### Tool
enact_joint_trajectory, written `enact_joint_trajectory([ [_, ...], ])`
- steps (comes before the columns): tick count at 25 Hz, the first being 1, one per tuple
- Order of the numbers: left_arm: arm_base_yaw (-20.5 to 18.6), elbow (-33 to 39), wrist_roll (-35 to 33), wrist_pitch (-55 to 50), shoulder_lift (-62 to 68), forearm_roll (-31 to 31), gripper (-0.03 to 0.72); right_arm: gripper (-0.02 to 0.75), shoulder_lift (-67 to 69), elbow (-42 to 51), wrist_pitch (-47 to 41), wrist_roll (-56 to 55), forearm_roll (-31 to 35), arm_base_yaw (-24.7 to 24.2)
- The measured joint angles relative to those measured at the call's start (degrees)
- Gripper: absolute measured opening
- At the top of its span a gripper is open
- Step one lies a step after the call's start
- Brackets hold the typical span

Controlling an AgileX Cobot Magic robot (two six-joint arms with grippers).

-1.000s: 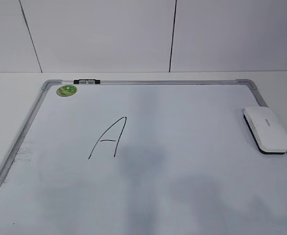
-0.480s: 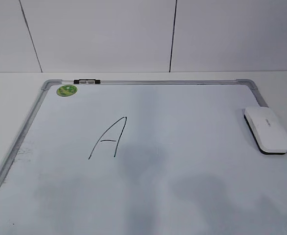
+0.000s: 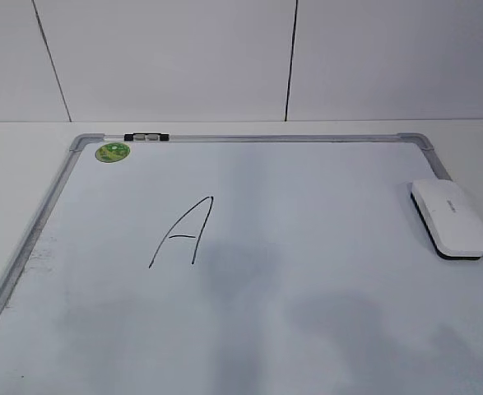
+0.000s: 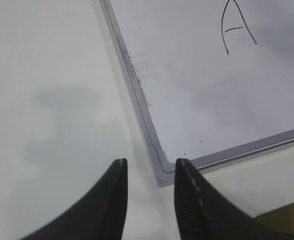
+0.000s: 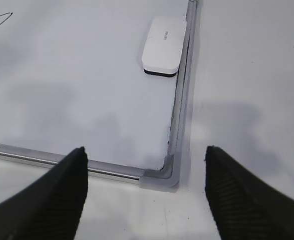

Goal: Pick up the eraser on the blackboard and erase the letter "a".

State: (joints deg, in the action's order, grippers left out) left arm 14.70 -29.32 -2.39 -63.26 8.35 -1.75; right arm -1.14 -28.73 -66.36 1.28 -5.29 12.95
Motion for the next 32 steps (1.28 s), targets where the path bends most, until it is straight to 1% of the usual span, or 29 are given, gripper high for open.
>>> enact_joint_trajectory([
  [16,0.0,0.0,0.0,0.0,-0.1,-0.22,0.238,0.555,0.0,0.0,0.13,0.1,0.0,0.0],
  [25,0.0,0.0,-0.04,0.0,-7.72,-0.3,0.235,0.555,0.0,0.0,0.17,0.1,-0.14,0.0],
  [32,0.0,0.1,-0.04,0.0,-7.74,-0.44,0.235,0.555,0.0,0.1,0.26,0.1,-0.27,0.0],
])
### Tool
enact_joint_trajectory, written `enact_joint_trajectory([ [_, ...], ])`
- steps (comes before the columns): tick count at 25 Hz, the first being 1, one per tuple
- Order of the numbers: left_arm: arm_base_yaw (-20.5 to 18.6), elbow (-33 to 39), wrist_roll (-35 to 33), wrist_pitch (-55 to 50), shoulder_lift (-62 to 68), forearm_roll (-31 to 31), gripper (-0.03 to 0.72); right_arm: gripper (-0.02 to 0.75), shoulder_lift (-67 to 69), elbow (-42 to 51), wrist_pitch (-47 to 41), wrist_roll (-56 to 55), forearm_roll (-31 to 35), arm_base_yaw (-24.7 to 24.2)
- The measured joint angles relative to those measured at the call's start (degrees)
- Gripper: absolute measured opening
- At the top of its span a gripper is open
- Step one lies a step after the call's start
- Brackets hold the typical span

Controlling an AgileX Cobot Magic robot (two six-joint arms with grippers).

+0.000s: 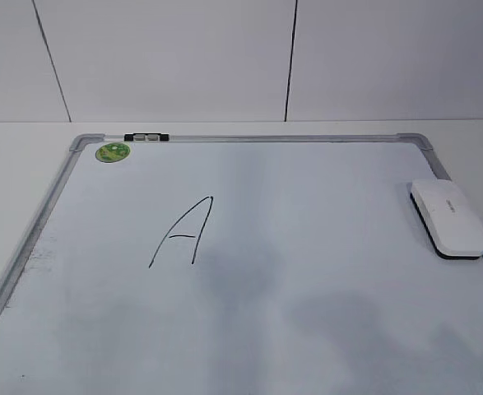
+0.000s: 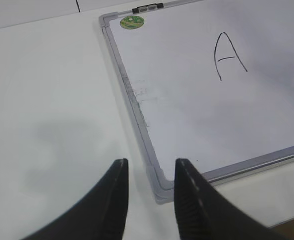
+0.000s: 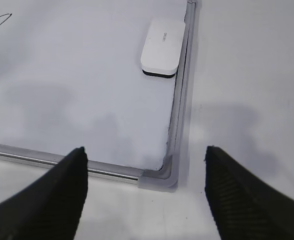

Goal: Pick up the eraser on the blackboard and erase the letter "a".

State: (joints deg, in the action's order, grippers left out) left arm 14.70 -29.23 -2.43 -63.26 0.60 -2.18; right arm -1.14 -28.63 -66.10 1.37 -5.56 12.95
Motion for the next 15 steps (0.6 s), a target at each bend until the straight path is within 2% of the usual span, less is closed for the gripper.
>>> enact_joint_trajectory([
  [4,-1.8,0.0,0.0,0.0,0.0,0.0,0.235,0.555,0.0,0.0,0.0,0.0,-0.1,-1.52],
  [15,-11.98,0.0,-0.09,0.0,0.0,-0.03,0.235,0.555,0.0,0.0,0.0,0.0,-0.1,-8.81],
])
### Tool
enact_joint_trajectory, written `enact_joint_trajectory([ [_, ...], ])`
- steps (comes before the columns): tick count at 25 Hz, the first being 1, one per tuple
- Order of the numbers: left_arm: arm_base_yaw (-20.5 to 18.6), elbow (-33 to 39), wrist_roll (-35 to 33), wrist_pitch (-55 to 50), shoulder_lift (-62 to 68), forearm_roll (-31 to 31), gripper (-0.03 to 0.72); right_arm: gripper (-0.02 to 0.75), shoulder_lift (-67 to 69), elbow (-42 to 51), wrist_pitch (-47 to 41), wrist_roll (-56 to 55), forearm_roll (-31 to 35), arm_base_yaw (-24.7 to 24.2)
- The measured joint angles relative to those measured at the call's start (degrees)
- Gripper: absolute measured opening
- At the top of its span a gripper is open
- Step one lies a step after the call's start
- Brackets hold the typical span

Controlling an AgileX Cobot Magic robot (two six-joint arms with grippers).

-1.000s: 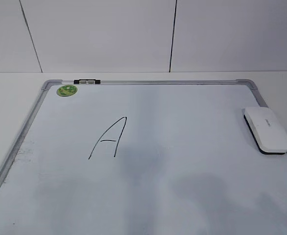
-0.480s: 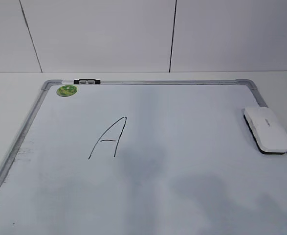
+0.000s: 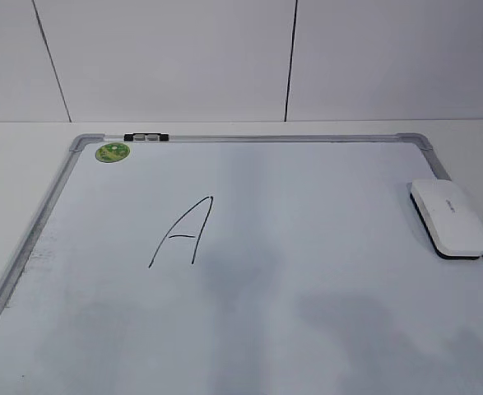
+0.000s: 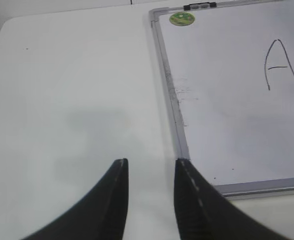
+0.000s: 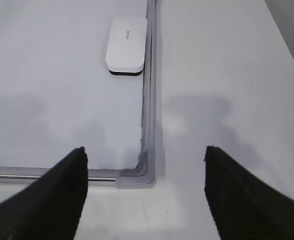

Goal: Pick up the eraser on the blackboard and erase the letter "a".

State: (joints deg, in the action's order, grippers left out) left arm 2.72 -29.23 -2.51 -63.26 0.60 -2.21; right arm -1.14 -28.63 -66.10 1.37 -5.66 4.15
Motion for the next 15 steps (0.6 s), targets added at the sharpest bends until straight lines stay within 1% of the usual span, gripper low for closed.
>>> enact_joint_trajectory([
  [2,-1.45,0.0,0.0,0.0,0.0,0.0,0.235,0.555,0.0,0.0,0.0,0.0,0.0,-0.94],
  [4,-2.03,0.0,0.0,0.0,0.0,0.0,0.236,0.555,0.0,0.0,0.0,0.0,0.0,-1.16],
  [15,-2.16,0.0,0.0,0.0,0.0,0.0,0.235,0.555,0.0,0.0,0.0,0.0,0.0,-1.32],
])
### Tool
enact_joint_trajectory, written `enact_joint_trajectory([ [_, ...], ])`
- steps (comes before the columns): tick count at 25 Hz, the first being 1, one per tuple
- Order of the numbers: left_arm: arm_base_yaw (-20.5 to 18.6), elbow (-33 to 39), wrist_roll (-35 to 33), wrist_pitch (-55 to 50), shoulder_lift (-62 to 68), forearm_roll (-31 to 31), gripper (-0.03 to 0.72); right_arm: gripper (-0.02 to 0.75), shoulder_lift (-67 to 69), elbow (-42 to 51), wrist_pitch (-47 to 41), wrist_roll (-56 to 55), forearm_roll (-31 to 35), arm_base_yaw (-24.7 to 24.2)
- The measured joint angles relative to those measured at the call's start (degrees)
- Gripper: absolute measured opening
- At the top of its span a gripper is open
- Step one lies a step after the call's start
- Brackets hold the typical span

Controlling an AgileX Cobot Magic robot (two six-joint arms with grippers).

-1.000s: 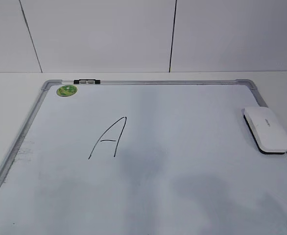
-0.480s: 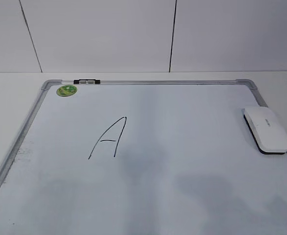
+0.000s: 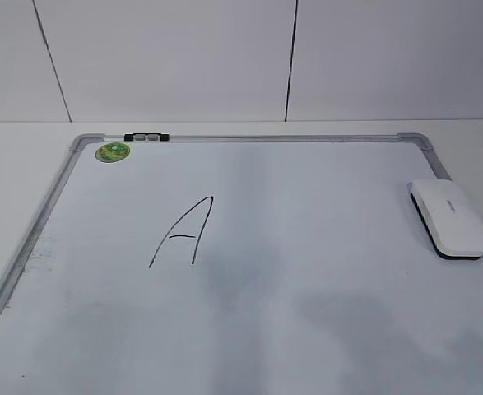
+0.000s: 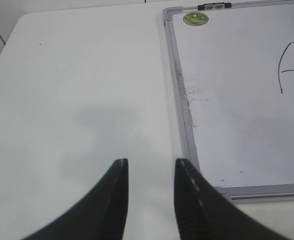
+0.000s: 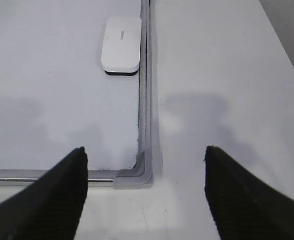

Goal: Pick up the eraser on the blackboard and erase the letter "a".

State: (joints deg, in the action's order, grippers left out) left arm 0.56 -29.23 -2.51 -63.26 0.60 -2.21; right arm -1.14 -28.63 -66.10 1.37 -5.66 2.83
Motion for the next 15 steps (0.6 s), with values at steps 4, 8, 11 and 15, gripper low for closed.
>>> enact_joint_trajectory([
  [4,0.0,0.0,0.0,0.0,0.0,0.0,0.235,0.555,0.0,0.0,0.0,0.0,0.0,0.0],
  [8,0.0,0.0,0.0,0.0,0.0,0.0,0.235,0.555,0.0,0.0,0.0,0.0,0.0,0.0],
  [11,0.0,0.0,0.0,0.0,0.0,0.0,0.236,0.555,0.0,0.0,0.0,0.0,0.0,0.0],
  [15,0.0,0.0,0.0,0.0,0.0,0.0,0.235,0.555,0.0,0.0,0.0,0.0,0.0,0.0],
])
